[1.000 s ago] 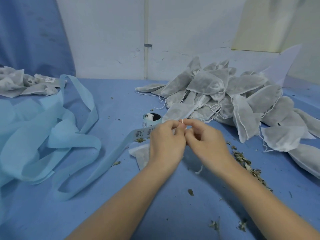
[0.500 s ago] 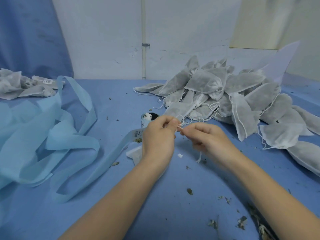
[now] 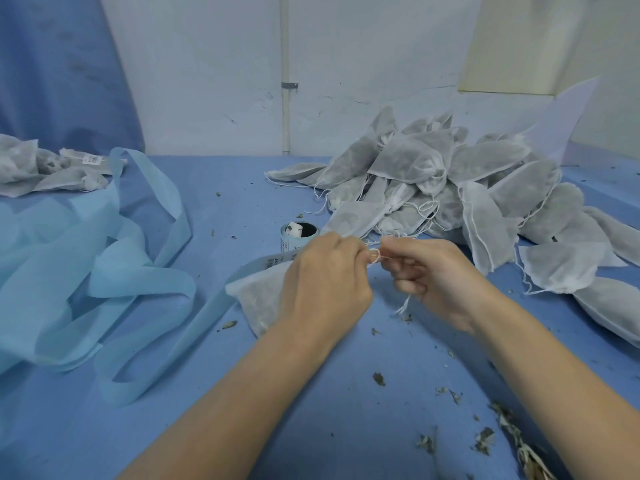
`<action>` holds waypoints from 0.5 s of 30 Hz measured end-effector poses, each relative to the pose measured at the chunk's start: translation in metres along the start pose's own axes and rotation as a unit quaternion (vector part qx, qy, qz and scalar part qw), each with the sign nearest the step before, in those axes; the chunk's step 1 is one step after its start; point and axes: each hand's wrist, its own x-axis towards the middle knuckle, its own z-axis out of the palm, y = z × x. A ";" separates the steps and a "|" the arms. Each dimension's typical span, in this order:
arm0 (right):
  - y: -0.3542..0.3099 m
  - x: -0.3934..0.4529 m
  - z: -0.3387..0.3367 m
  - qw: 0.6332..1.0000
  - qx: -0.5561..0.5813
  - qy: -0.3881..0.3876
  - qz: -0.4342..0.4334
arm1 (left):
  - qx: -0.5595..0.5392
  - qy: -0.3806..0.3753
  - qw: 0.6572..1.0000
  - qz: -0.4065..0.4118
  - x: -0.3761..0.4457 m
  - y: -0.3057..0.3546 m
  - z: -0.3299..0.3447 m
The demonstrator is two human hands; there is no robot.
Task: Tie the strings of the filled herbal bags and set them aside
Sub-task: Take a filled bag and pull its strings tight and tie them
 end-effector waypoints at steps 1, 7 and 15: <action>0.000 -0.001 0.001 1.000 -0.004 -0.007 -0.007 | -0.011 0.008 1.000 -0.006 -0.001 0.000 0.001; 0.005 -0.001 0.005 0.997 -0.047 0.042 -0.050 | -0.146 0.023 0.981 -0.127 0.000 0.006 0.001; -0.001 -0.001 0.012 0.995 0.083 0.046 0.037 | -0.305 -0.036 0.917 -0.255 0.006 0.007 0.001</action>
